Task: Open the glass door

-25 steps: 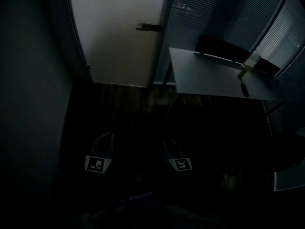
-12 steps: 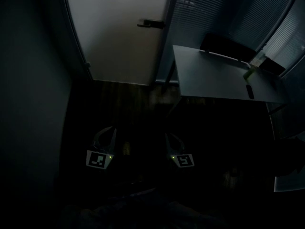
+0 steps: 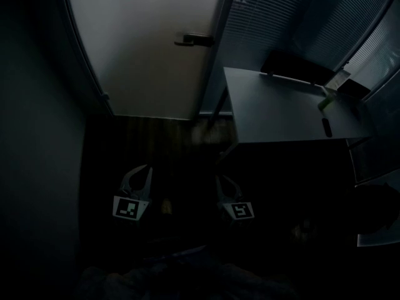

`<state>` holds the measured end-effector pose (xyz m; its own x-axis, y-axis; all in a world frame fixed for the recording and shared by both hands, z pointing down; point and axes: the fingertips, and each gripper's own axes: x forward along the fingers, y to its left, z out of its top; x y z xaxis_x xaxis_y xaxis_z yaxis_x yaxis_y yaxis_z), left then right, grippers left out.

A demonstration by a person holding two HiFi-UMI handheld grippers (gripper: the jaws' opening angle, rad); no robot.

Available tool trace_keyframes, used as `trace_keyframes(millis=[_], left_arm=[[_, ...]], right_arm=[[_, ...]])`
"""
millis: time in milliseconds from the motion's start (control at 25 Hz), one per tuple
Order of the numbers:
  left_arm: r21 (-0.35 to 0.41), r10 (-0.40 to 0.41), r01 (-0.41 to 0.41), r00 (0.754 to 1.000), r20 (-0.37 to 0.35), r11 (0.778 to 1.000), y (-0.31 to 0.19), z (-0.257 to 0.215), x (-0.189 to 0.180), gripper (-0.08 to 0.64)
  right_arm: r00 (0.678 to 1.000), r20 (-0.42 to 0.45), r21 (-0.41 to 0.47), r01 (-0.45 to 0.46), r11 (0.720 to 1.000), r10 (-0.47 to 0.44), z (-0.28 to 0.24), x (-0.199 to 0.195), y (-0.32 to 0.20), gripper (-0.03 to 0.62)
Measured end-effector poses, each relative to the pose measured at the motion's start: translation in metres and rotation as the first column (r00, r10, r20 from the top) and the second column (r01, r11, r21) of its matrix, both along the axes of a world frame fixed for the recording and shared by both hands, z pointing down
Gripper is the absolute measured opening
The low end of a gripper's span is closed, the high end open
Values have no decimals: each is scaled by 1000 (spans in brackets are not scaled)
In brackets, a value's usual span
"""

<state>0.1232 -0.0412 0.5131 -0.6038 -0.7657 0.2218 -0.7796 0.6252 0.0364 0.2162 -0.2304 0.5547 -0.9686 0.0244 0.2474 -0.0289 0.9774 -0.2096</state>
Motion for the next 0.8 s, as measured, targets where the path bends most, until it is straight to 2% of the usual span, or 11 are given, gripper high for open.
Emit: trace_keyframes(millis=[440,800], left_arm=[[0,40,-40,999,-2,999,-8,-2,-100,5],[11,55,-55,998,21,998,-4,-8,-152,3]], right_arm=[[998,-3,-3,-56,998,56,-4,-96,-11,2],[997,33,1,-77,997,77,-13,-147,-5,2]])
